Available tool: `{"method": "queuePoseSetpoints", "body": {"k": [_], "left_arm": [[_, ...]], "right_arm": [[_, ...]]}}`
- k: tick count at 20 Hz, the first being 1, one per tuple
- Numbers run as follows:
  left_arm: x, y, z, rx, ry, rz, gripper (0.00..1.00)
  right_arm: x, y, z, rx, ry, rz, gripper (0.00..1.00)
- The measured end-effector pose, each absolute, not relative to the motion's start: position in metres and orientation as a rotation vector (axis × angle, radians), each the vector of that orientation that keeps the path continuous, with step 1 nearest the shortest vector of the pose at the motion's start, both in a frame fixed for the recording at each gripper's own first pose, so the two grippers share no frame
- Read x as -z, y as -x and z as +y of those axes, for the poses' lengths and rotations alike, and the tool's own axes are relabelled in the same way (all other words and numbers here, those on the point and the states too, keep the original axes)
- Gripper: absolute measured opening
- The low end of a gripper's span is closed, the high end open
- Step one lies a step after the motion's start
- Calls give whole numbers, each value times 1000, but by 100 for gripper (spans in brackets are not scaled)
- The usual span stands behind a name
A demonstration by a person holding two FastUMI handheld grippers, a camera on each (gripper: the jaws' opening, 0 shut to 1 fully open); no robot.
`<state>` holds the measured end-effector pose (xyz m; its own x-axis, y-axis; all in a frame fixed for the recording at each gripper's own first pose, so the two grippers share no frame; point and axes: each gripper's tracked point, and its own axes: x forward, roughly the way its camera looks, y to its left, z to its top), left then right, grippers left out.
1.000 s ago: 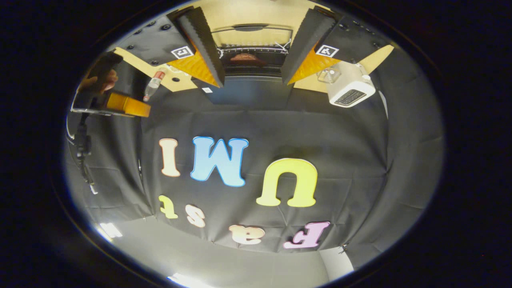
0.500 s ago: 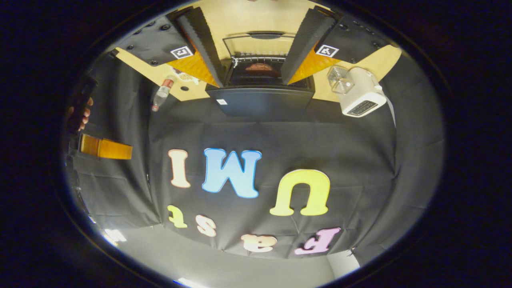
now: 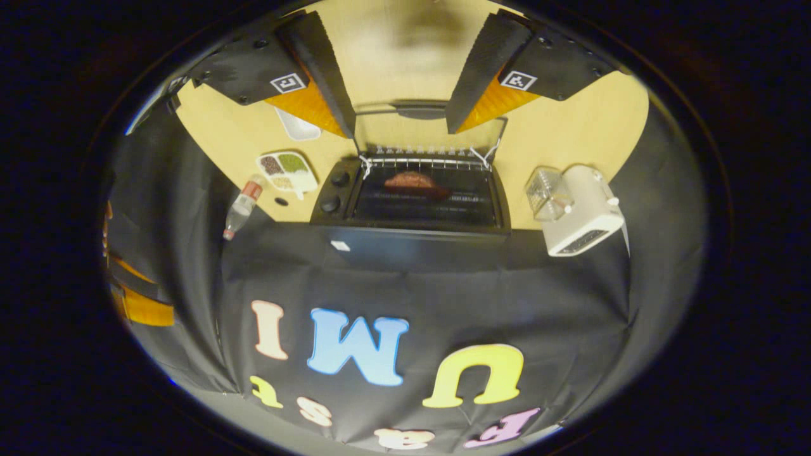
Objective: Open the electric oven with the left hand, put the food in, and close the electric oven.
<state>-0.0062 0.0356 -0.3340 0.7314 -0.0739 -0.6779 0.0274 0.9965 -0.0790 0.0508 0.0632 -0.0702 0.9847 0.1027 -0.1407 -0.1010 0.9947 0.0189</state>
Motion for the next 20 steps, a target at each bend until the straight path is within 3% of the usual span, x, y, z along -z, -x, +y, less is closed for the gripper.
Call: {"method": "queuePoseSetpoints", "body": {"k": [9,20], "left_arm": [[427,20,44,50,50,1015,94],[486,6,53,36,41,1156,96]], "right_arm": [[80,-56,38,-48,-7,168,98],[81,-62,33,-38,37,161,98]]}}
